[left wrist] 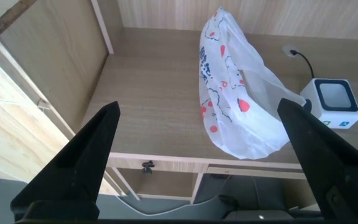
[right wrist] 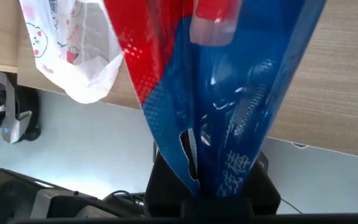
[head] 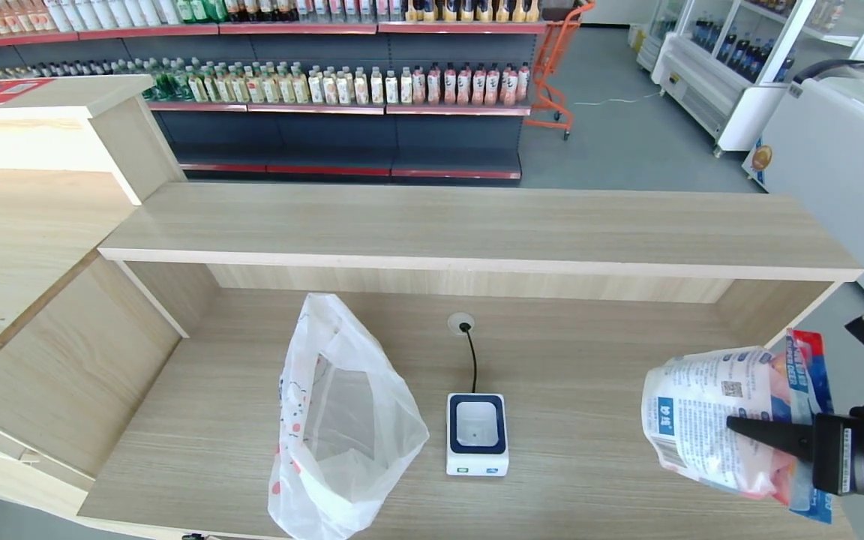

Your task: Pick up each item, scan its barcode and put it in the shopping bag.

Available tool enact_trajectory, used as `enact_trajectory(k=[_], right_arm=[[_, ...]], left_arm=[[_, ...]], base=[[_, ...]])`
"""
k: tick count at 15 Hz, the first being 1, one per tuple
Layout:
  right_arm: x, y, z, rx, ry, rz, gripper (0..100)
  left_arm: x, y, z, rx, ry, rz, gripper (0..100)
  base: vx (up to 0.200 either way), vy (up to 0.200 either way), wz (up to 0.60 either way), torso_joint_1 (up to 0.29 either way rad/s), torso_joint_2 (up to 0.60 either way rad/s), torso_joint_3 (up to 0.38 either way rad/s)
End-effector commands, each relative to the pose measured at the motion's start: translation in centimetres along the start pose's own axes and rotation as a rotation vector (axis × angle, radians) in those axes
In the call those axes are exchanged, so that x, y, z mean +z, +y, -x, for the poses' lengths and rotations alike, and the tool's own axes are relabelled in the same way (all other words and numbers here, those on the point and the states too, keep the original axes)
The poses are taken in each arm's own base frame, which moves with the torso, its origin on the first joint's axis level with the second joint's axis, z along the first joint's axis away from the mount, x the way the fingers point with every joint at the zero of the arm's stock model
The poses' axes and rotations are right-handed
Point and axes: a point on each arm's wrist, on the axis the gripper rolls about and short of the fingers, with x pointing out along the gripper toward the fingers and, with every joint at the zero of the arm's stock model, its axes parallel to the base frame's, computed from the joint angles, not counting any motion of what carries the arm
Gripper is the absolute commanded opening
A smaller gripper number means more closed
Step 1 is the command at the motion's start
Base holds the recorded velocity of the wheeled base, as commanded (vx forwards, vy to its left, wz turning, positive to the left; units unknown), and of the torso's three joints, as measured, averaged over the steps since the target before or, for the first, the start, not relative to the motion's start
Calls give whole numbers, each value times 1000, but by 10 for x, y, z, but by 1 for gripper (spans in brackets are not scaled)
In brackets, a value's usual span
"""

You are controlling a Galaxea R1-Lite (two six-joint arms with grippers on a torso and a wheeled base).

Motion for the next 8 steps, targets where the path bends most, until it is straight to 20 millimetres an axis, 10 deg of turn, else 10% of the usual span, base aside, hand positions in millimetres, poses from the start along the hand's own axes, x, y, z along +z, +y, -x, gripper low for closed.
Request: enact_trajectory(k=[1,8], right_arm=[[1,1,3,2,-2,-11,0],[-5,4,1,3,96,-19,0]], left_arm=[[0,0,0,0,1,-7,100],[0,0,0,0,-1,-6,100]], base=[[0,200,0,-12,-2,12],[-29,0,0,0,1,0]])
